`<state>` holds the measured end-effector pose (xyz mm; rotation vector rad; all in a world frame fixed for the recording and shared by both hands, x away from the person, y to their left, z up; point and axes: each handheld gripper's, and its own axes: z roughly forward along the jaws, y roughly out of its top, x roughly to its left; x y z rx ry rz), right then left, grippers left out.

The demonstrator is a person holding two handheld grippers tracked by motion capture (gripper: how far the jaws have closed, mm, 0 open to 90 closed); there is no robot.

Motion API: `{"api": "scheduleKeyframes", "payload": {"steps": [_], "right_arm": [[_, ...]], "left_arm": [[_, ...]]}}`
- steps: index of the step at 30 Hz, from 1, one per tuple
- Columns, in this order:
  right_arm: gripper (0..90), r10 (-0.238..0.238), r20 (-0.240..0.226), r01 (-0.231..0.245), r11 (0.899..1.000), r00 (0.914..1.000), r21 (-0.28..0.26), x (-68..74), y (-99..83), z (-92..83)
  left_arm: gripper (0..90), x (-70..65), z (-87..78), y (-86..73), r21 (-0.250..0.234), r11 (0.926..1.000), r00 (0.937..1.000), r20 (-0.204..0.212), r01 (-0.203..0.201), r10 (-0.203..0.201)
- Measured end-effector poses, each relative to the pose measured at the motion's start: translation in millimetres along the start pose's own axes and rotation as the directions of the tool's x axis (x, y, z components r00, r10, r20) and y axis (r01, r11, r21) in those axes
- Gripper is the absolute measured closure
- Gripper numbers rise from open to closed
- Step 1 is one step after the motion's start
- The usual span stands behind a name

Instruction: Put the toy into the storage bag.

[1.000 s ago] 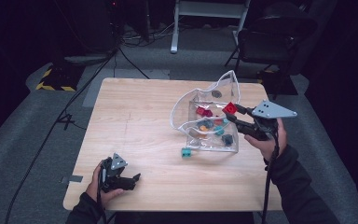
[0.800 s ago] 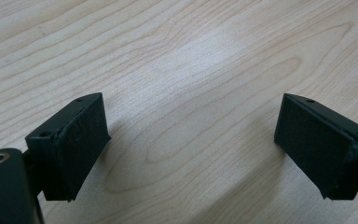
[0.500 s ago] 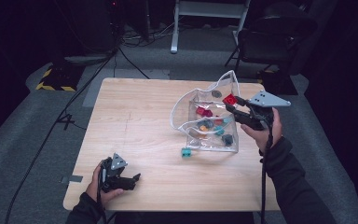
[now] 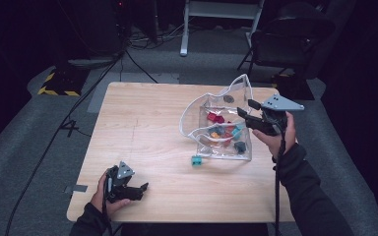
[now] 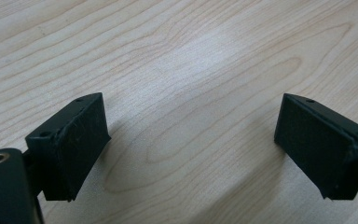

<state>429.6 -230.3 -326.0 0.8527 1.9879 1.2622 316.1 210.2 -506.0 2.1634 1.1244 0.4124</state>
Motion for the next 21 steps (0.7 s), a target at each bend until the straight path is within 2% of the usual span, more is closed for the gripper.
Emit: {"api": "scheduleKeyframes", "payload": {"steps": [12,16,21], "right_arm": [[49.9,-0.036,-0.031,0.035,0.998,0.9989,-0.043,6.9,-4.8,-27.6],[49.1,-0.059,-0.072,0.054,0.996,0.9957,-0.069,15.6,-8.8,-40.7],[48.5,-0.081,-0.107,0.074,0.995,0.9910,-0.060,28.1,-20.2,-47.9]], "left_arm": [[10.0,0.0,0.0,0.0,0.000,1.0000,1.0000,0.000,0.000,0.000],[9.9,0.0,0.0,0.0,0.000,1.0000,1.0000,0.000,0.000,0.000],[9.9,0.0,0.0,0.0,0.000,1.0000,1.0000,0.000,0.000,0.000]]}}
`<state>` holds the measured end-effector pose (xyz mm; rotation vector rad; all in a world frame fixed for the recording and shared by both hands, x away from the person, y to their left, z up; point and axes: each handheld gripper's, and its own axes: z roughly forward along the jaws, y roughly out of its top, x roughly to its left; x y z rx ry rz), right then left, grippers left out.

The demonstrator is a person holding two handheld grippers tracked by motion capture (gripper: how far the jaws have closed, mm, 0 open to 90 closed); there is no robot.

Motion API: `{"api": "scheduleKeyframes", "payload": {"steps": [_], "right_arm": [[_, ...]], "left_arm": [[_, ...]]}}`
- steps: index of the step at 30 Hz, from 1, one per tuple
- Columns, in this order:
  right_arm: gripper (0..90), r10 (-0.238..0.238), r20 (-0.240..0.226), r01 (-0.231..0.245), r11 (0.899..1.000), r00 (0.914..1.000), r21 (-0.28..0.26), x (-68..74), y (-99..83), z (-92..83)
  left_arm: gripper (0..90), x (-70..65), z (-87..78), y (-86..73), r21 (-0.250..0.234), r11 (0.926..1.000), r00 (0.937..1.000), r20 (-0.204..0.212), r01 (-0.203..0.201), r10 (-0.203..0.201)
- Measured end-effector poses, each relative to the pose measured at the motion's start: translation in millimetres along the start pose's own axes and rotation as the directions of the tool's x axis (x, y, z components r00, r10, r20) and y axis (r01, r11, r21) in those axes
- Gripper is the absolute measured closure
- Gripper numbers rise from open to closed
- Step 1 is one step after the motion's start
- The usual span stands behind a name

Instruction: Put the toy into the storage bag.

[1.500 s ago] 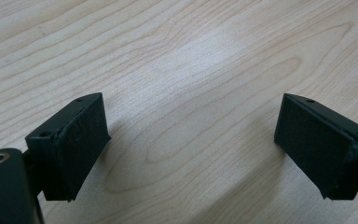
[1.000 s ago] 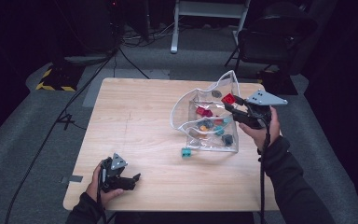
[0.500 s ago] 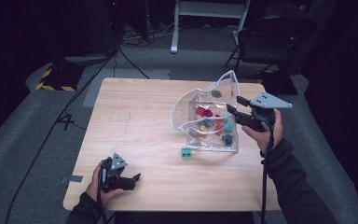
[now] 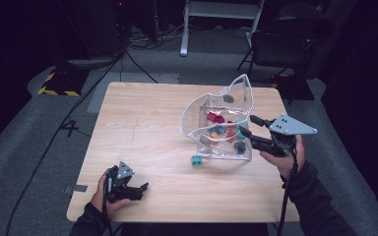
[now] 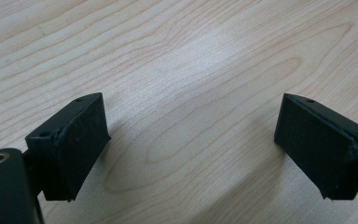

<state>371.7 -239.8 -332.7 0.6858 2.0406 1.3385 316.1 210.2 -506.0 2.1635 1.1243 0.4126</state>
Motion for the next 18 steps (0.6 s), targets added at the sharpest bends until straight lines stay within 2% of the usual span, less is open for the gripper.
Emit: {"api": "scheduleKeyframes", "payload": {"steps": [10,18], "right_arm": [[47.4,-0.003,-0.070,0.004,1.000,0.9975,0.016,21.0,-21.0,-0.3],[47.0,0.006,-0.133,0.003,0.998,0.9912,0.064,38.4,-45.7,16.8]], "left_arm": [[10.0,0.0,0.0,0.0,0.000,1.0000,1.0000,0.000,0.000,0.000],[9.9,0.0,0.0,0.0,0.000,1.0000,1.0000,0.000,0.000,0.000]]}}
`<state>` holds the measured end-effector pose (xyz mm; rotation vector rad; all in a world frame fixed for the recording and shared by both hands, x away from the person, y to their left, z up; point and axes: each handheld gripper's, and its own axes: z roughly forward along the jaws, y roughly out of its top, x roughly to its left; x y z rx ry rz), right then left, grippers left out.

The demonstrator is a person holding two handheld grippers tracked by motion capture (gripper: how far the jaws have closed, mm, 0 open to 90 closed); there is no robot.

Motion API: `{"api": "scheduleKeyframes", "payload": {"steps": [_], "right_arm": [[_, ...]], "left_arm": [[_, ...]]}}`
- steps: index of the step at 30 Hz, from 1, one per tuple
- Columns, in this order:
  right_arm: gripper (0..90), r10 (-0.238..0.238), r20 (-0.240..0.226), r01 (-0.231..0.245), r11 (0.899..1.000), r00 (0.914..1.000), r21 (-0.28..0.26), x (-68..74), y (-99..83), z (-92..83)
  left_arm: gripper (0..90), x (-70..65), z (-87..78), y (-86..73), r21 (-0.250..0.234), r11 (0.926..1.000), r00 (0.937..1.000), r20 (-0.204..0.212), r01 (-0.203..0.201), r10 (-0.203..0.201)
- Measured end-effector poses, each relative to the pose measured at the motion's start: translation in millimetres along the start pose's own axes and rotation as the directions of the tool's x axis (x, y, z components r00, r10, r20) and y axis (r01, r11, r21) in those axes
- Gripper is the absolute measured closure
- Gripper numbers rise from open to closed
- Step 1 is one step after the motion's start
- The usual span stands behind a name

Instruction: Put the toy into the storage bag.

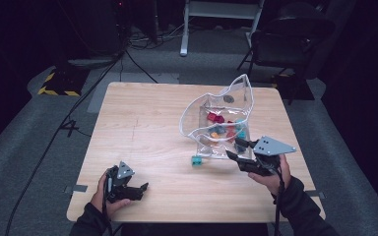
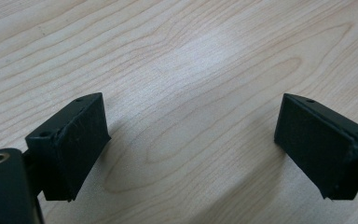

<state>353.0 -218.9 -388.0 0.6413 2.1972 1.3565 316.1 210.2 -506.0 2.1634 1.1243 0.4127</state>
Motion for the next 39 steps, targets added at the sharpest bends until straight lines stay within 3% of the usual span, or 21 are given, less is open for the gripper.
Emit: {"api": "scheduleKeyframes", "payload": {"steps": [4,8,15,18,21,39], "right_arm": [[46.8,0.003,-0.048,-0.003,1.000,0.9989,0.010,8.2,-14.1,14.5],[46.4,-0.011,-0.093,0.018,0.998,0.9956,0.066,19.1,-28.9,35.1],[44.2,-0.038,-0.120,0.055,0.989,0.9920,0.137,33.1,-44.3,65.1],[42.6,-0.020,-0.135,0.040,0.989,0.9907,0.144,33.9,-49.3,77.7],[42.4,-0.003,-0.140,0.024,0.989,0.9901,0.149,33.8,-52.1,87.6],[38.7,-0.017,-0.127,0.044,0.977,0.9918,0.210,44.1,-58.9,130.5]], "left_arm": [[9.9,0.0,0.0,0.0,0.000,1.0000,1.0000,0.000,0.000,0.000],[9.9,0.0,0.0,0.0,0.000,1.0000,1.0000,0.000,0.000,0.000],[10.0,0.0,0.0,0.0,0.000,1.0000,1.0000,0.000,0.000,0.000],[9.9,0.0,0.0,0.0,0.000,1.0000,1.0000,0.000,0.000,0.000],[9.9,0.0,0.0,0.0,0.000,1.0000,1.0000,0.000,0.000,0.000],[10.0,0.0,0.0,0.0,0.000,1.0000,1.0000,0.000,0.000,0.000]]}}
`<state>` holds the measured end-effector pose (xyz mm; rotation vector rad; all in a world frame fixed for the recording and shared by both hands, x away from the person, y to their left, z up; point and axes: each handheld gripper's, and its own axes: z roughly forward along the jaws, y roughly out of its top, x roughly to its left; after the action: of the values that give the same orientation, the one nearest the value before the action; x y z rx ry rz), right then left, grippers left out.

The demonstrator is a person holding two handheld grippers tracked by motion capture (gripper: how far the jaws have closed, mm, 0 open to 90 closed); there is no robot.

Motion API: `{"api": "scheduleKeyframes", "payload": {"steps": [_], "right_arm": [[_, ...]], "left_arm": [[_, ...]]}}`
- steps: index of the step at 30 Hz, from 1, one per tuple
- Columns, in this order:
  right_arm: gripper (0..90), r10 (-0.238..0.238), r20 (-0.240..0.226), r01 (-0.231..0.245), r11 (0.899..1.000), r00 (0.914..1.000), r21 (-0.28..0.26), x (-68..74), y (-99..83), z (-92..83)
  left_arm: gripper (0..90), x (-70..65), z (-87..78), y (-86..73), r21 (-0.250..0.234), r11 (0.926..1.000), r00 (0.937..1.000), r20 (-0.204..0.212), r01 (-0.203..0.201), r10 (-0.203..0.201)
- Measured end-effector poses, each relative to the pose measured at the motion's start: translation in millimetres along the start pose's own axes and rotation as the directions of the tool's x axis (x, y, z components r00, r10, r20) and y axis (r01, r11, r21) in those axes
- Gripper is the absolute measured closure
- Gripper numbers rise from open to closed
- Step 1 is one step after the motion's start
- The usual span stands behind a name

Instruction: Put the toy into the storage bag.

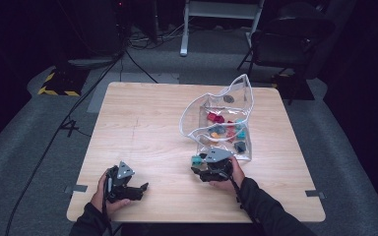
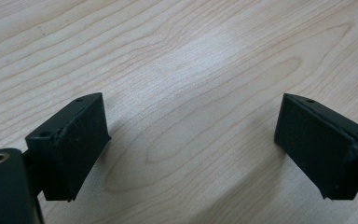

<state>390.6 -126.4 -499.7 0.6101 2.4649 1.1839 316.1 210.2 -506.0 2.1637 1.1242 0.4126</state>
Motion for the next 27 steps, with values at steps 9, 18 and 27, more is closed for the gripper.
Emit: {"api": "scheduleKeyframes", "payload": {"steps": [9,18,27], "right_arm": [[41.7,-0.004,0.031,0.003,0.999,0.9995,0.037,-1.0,0.9,11.3],[61.4,0.003,0.020,-0.004,0.999,0.9998,0.038,-2.3,0.2,9.5],[62.8,0.000,0.011,0.000,1.000,0.9999,0.028,-4.7,-3.8,-9.8]], "left_arm": [[10.0,0.0,0.0,0.0,0.000,1.0000,1.0000,0.000,0.000,0.000],[10.0,-0.1,0.0,0.0,0.000,1.0000,1.0000,0.000,0.000,0.000],[9.9,-0.1,0.0,0.0,0.000,1.0000,1.0000,0.000,0.000,0.000]]}}
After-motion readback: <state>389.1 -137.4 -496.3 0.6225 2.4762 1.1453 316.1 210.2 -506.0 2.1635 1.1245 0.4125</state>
